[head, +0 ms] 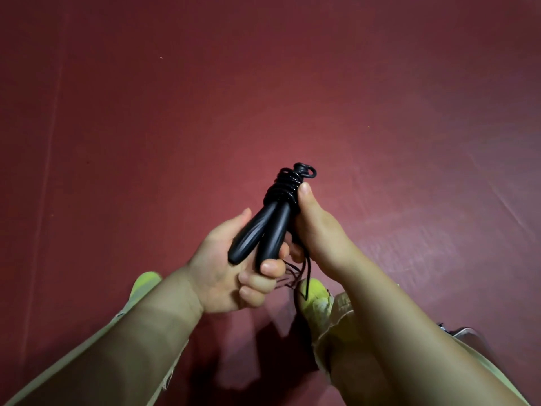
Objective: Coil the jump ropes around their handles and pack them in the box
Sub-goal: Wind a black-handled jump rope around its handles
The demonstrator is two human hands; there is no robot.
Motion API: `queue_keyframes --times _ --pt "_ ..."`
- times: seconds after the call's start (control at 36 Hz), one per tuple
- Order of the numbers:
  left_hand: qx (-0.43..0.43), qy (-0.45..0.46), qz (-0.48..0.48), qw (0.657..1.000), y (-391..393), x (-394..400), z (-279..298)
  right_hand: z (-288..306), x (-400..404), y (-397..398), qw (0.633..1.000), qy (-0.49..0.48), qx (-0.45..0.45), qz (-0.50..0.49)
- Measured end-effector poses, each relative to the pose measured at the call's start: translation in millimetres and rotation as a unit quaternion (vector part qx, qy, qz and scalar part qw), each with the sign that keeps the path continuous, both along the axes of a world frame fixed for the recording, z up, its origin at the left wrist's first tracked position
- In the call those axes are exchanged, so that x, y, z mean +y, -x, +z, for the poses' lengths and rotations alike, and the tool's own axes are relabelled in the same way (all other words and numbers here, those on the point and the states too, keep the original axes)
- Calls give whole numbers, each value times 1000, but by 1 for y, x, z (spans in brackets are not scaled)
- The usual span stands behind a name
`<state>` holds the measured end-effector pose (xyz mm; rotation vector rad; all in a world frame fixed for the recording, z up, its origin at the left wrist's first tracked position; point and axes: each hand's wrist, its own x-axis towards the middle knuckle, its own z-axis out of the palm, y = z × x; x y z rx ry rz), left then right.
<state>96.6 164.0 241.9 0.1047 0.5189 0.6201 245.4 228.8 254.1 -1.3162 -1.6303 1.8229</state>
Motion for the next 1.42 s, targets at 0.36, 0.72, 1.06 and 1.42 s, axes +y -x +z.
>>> queue_keyframes --times 0.36,0.72,1.06,1.42 --pt "495 -146 44 855 1 5 0 -11 -4 4 987 -65 -145 -24" --pt "666 -217 14 714 8 8 -11 -13 -4 7 990 103 -84 -56" --pt "109 -77 13 991 1 -5 -2 -8 -4 -1 992 14 129 -4" --pt "151 -98 -14 984 -1 -3 1 3 0 -10 993 32 87 70"
